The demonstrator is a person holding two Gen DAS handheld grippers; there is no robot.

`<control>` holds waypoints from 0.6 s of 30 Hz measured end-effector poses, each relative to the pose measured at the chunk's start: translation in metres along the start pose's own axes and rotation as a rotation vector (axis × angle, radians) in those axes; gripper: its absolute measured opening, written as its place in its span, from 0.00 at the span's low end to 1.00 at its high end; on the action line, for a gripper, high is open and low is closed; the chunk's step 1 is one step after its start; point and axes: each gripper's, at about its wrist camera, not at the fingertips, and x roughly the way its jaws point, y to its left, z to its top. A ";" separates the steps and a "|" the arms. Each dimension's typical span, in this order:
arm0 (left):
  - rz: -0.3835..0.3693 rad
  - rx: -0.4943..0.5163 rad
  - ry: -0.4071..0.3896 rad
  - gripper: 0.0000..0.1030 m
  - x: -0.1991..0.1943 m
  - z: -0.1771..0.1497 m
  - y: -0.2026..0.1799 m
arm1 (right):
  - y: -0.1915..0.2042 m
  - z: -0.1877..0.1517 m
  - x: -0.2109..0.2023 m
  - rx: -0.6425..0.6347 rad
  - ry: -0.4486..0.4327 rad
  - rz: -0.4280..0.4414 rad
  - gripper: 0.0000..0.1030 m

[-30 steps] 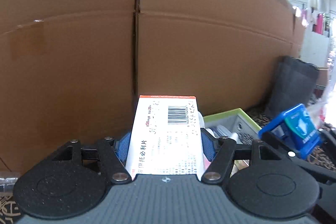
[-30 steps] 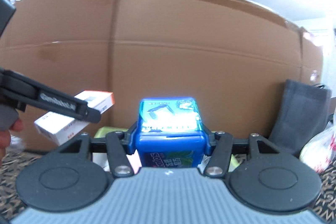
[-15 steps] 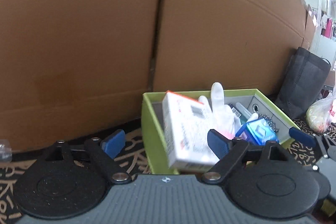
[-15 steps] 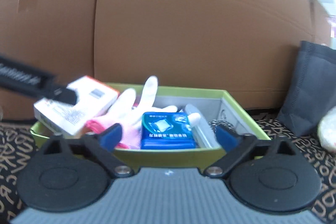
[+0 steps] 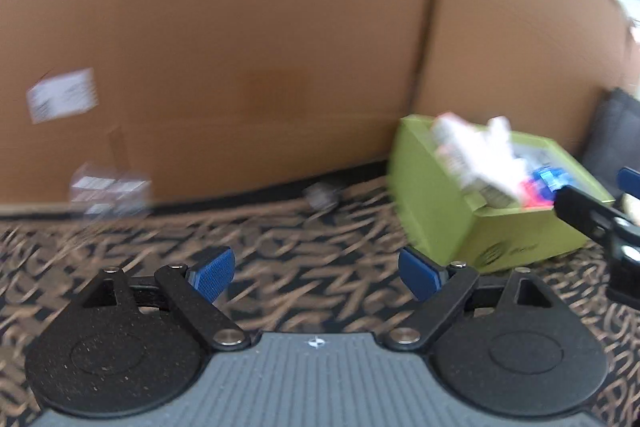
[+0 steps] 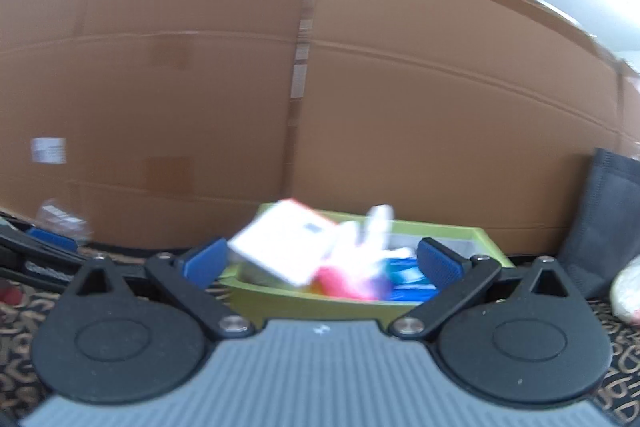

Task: Organize objects
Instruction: 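Grasp the clear plastic cup with the left gripper while the right gripper grasps the black tape roll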

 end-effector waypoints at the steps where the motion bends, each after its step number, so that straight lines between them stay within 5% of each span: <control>1: 0.020 -0.014 0.014 0.89 -0.002 -0.004 0.012 | 0.011 -0.001 0.000 -0.006 0.006 0.034 1.00; 12: 0.248 -0.168 0.015 0.89 -0.013 -0.013 0.134 | 0.138 -0.018 0.026 -0.138 0.147 0.336 0.96; 18: 0.248 -0.140 -0.043 0.89 0.015 0.012 0.168 | 0.158 -0.014 0.088 -0.090 0.236 0.320 0.88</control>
